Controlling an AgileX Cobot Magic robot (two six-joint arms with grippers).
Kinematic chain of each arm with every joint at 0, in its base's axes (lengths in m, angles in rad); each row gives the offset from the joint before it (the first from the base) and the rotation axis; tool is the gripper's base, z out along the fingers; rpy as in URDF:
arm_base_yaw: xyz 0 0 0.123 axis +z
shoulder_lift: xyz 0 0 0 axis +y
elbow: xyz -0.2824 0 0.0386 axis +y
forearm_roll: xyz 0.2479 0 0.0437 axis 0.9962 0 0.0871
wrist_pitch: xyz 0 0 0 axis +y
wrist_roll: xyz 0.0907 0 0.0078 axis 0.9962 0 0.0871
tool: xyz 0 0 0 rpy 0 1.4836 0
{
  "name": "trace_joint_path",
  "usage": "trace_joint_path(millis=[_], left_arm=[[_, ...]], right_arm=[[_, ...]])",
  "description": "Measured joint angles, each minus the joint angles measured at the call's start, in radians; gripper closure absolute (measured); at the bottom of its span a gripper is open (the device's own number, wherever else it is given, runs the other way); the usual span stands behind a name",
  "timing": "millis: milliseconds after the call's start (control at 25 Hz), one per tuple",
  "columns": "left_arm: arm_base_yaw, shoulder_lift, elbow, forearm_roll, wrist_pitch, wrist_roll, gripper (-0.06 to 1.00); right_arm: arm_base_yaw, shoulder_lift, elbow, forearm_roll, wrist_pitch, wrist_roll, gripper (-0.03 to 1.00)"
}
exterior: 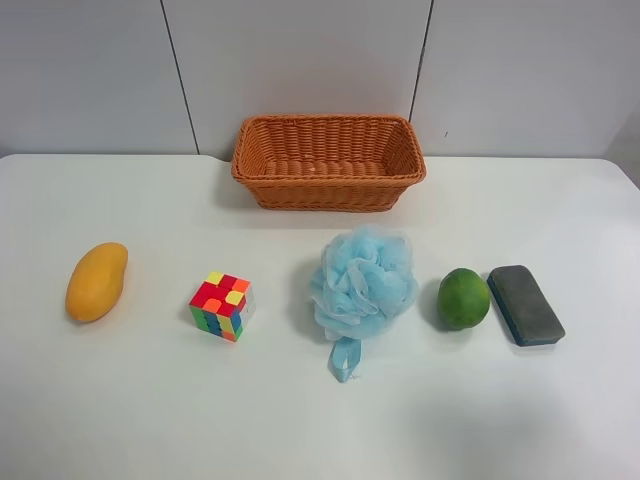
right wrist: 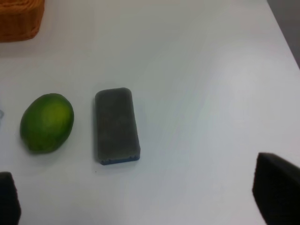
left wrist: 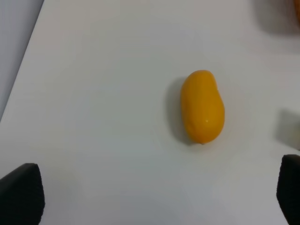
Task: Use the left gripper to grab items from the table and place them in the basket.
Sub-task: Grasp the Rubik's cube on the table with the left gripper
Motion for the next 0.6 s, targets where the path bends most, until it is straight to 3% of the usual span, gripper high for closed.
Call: trace_joint_path(millis=[280,600], left_arm=[[0.0,0.26,-0.009,-0.15,-0.047,0.123,-0.05],[0.0,0.502,-0.009,-0.391,-0.12,0.433,-0.05]], right_arm=[[0.0,0.0,0.0,0.0,0.0,0.0,-0.03],[0.0,0.0,0.0,0.0,0.0,0.0,-0.03]])
